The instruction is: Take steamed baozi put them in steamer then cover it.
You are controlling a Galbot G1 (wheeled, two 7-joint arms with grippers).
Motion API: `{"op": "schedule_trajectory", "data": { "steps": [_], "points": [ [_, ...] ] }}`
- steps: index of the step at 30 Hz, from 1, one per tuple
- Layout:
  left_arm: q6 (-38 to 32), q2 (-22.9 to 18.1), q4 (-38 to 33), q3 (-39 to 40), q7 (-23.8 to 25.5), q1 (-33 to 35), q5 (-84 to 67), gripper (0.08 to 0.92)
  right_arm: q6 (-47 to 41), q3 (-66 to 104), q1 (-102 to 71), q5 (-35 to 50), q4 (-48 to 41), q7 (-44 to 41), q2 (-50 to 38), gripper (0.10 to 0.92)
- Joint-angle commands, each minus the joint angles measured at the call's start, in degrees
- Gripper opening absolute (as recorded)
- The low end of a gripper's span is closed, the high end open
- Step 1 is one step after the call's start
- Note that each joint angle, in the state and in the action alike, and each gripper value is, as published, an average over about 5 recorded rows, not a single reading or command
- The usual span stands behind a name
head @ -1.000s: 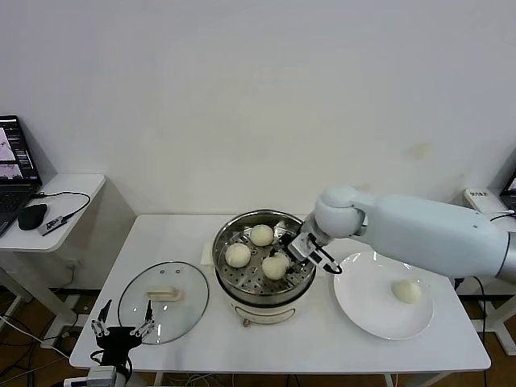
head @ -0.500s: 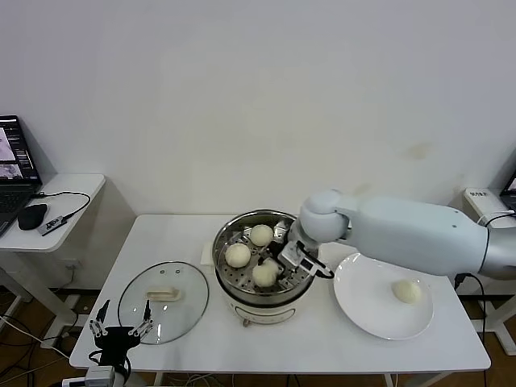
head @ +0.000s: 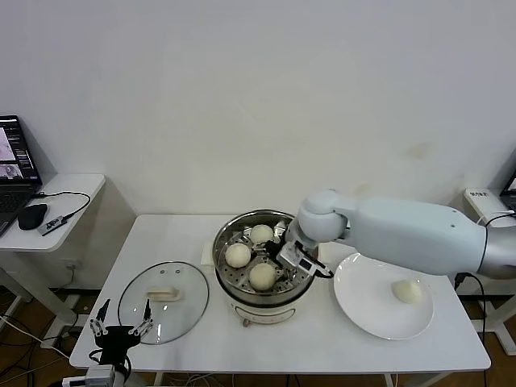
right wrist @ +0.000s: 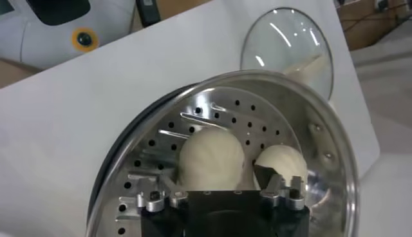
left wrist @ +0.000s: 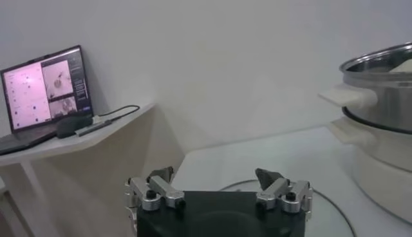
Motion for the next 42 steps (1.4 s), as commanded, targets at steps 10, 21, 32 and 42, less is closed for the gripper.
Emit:
{"op": "schedule_trajectory", "data": {
  "steps": [10, 21, 32, 42],
  "points": [
    [0.22, 3.68, 1.64, 1.9, 0.44, -2.61, -0.6, 0.823, -8.87, 13.47, -3.49, 7.77, -1.57, 2.13, -11.06, 0.823],
    [0.34, 6.98, 3.31, 6.63, 1.22, -6.92, -0.44, 0.823, -17.5, 25.32, -14.05, 10.62, 2.13, 1.98, -31.85, 0.823],
    [0.59, 6.57, 5.36, 9.86, 0.92, -9.24, 2.37, 0.823, -11.64, 49.74, -46.25, 1.78, 0.71, 0.41, -41.47, 0.823],
    [-1.14, 5.29, 3.19, 4.88, 0.58, -4.49, 2.76, 0.823, -14.09, 48.73, -46.42, -4.65, 1.88, -1.84, -40.69, 0.823]
  ]
}}
